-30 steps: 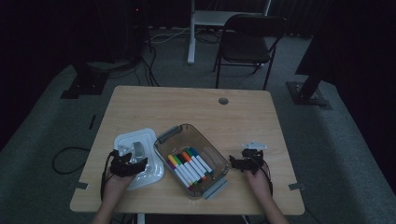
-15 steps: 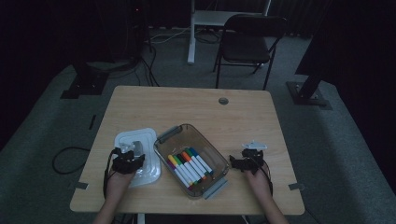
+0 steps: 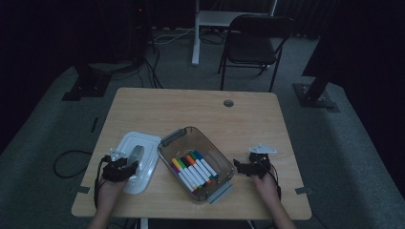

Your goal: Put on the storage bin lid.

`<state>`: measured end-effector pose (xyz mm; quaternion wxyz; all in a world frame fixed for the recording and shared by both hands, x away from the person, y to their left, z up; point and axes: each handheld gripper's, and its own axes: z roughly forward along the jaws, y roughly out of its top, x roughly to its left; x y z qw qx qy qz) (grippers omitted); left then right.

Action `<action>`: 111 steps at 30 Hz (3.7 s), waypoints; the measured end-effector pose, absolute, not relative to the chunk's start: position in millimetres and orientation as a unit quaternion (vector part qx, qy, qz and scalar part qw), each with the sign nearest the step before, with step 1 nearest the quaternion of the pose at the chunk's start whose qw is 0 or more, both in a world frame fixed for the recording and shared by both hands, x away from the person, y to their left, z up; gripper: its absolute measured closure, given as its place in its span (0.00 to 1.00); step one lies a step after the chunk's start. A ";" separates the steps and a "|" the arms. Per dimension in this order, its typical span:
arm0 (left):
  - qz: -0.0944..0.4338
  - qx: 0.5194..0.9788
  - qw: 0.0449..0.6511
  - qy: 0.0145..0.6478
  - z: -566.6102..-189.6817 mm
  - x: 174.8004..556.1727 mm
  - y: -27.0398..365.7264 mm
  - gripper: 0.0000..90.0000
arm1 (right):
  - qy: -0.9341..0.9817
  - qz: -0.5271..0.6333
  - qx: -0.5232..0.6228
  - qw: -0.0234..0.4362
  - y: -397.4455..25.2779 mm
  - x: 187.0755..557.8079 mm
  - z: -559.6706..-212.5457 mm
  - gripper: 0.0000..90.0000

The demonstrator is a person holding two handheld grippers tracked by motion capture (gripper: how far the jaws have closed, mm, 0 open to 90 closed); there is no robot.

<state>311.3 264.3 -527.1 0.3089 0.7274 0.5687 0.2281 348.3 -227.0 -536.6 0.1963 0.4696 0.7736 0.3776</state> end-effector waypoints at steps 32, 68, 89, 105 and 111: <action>0.225 0.734 0.331 0.549 -475.6 282.3 294.9 0.76 | 0.851 0.412 0.311 0.090 -186.1 324.7 -542.9 0.15; 0.199 0.780 0.403 0.435 -398.1 255.9 242.5 0.76 | 0.878 0.415 0.216 0.101 -42.1 316.7 -536.9 0.13; 0.173 0.804 0.385 0.418 -409.7 261.4 214.6 0.76 | 0.858 0.425 0.267 0.112 -84.0 324.5 -532.9 0.13; 0.177 0.804 0.393 0.410 -416.2 260.6 210.9 0.75 | 0.857 0.421 0.274 0.113 -90.7 326.5 -533.6 0.13; 0.175 0.798 0.410 0.406 -407.0 254.8 220.5 0.61 | 0.857 0.420 0.274 0.115 -93.3 327.3 -531.6 0.13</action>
